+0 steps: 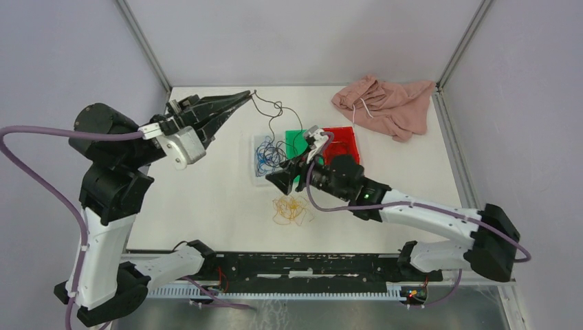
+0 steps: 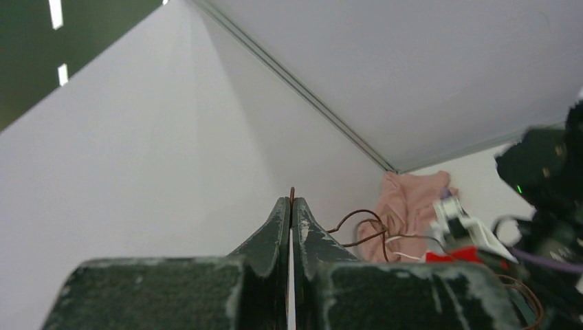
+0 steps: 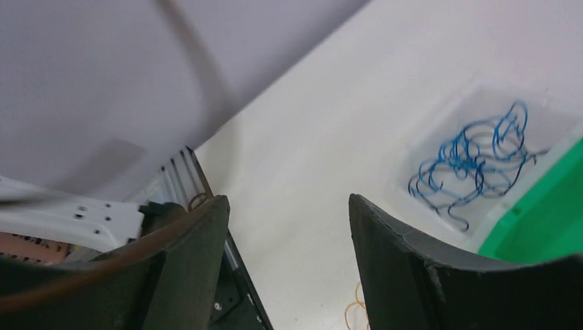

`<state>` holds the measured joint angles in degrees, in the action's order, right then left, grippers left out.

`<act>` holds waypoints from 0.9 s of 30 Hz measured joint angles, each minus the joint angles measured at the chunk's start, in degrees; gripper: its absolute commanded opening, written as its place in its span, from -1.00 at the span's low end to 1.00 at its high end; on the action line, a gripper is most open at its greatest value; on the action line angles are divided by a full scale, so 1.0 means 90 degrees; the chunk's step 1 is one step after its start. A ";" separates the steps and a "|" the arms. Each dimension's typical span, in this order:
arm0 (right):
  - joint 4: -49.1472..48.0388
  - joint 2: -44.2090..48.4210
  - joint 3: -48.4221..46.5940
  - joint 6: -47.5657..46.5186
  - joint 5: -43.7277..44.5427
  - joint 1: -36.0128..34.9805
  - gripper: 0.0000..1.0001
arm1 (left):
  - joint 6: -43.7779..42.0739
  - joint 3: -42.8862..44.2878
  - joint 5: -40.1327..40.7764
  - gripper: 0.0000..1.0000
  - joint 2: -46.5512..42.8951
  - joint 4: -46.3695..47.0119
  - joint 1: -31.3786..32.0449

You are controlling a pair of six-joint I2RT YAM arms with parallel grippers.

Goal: Untangle the cables

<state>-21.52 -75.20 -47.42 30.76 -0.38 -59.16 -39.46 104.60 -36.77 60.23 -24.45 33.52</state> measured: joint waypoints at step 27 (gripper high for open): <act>0.3334 0.2339 -0.1634 -0.2596 0.0102 0.0124 0.67 | -0.0551 -0.1549 -0.0554 -0.94 -0.0359 -0.1134 0.0000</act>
<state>8.49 -54.15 -62.13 7.40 0.54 -58.04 -44.42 90.65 -41.76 56.99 -34.65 33.52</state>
